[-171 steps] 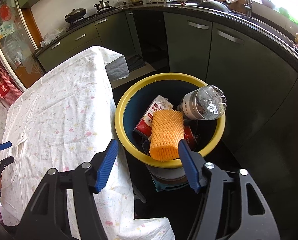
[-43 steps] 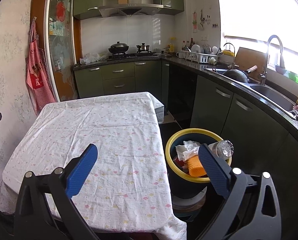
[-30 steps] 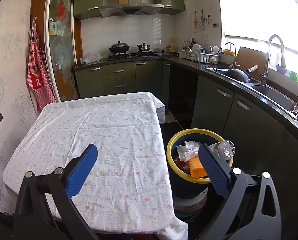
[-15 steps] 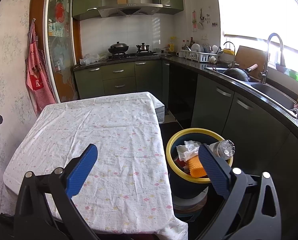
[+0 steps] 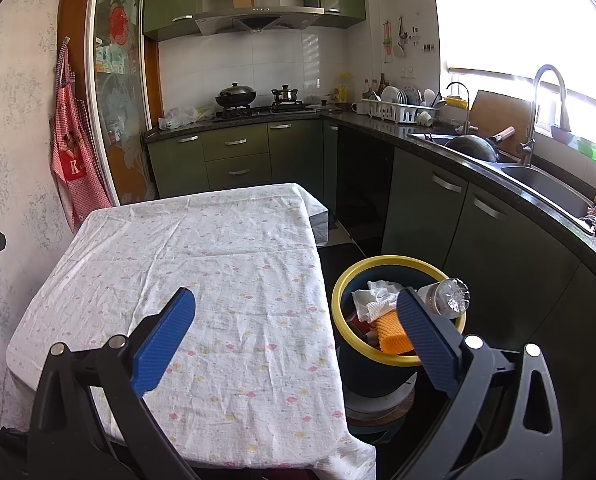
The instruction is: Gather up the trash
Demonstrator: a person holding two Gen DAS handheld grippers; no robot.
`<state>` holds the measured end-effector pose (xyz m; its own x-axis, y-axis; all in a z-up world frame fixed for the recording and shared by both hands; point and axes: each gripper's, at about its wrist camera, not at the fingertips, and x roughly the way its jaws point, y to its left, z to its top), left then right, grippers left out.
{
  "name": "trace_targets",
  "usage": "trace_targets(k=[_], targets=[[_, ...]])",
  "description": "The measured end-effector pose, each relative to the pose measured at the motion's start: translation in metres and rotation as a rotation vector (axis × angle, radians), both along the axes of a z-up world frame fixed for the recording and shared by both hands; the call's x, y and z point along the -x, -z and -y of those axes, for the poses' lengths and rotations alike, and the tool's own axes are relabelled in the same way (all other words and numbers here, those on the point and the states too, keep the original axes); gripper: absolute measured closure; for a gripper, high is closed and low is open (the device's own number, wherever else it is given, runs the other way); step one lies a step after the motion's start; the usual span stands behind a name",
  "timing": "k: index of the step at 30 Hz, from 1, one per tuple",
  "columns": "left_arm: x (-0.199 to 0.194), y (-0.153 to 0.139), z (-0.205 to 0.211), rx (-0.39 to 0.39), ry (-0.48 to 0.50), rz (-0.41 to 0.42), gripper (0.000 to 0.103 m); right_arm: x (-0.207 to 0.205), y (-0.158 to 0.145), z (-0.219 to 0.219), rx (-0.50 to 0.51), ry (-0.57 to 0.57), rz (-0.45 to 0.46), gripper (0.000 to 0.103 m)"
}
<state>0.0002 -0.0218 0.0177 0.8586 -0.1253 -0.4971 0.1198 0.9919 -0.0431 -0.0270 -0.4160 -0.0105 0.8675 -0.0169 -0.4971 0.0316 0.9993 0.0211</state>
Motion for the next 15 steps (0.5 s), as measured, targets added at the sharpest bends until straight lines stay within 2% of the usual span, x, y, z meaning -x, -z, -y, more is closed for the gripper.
trace_targets(k=[15], targets=[[-0.0016,0.0015,0.0020,-0.001,0.004,-0.008,0.005,-0.0004,0.0002,0.0008,-0.001,0.000,-0.003,0.007]])
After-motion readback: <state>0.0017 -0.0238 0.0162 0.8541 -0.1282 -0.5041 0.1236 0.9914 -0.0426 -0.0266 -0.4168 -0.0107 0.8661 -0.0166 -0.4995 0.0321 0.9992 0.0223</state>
